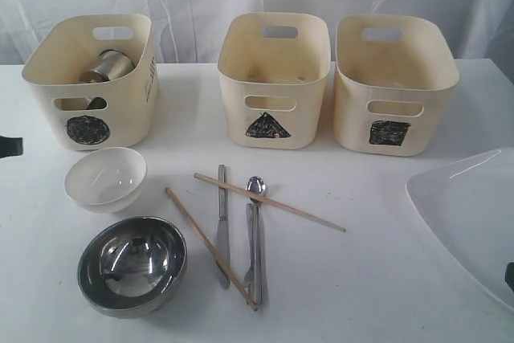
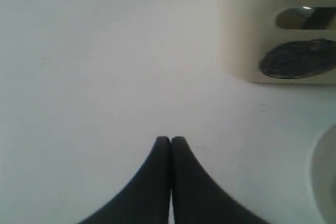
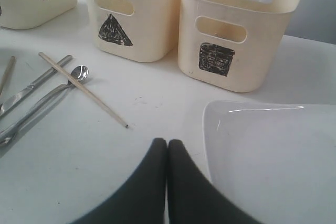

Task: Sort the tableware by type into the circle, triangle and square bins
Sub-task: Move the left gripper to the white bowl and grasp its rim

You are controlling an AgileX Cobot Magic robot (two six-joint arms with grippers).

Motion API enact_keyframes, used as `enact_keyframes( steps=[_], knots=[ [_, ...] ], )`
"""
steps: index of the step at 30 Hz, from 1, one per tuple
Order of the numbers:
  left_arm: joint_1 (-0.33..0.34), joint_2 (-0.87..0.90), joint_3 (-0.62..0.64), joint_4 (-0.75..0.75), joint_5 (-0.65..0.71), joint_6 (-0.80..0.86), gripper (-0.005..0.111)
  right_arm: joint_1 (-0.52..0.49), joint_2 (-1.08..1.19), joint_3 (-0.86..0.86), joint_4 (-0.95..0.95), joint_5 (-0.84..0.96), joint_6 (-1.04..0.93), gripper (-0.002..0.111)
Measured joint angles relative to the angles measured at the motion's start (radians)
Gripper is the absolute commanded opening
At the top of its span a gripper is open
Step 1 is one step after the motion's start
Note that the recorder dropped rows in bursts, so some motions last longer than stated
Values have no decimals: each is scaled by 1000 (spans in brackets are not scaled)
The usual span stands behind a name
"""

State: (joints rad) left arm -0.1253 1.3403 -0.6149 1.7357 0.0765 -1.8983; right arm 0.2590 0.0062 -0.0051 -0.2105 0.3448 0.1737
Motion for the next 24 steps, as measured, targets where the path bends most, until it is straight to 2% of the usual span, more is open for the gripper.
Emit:
enact_keyframes(
  steps=[1, 2, 3, 5, 9, 15, 19, 24],
  knots=[
    [-2, 0, 0, 0, -76, -10, 29, 0, 0, 0, 0, 0, 0, 0],
    [-2, 0, 0, 0, -116, -21, 49, 0, 0, 0, 0, 0, 0, 0],
    [-4, 11, 0, -2, -172, -45, 60, 0, 0, 0, 0, 0, 0, 0],
    [-4, 56, 0, -40, -193, -83, 70, 0, 0, 0, 0, 0, 0, 0],
    [-4, 182, 0, -135, -158, -109, 70, 0, 0, 0, 0, 0, 0, 0],
    [-4, 324, -75, -158, -281, -111, 70, 0, 0, 0, 0, 0, 0, 0],
    [-4, 353, -98, -166, -297, -111, 70, 0, 0, 0, 0, 0, 0, 0],
    [-2, 342, -103, -103, -308, -111, 70, 0, 0, 0, 0, 0, 2, 0]
  ],
)
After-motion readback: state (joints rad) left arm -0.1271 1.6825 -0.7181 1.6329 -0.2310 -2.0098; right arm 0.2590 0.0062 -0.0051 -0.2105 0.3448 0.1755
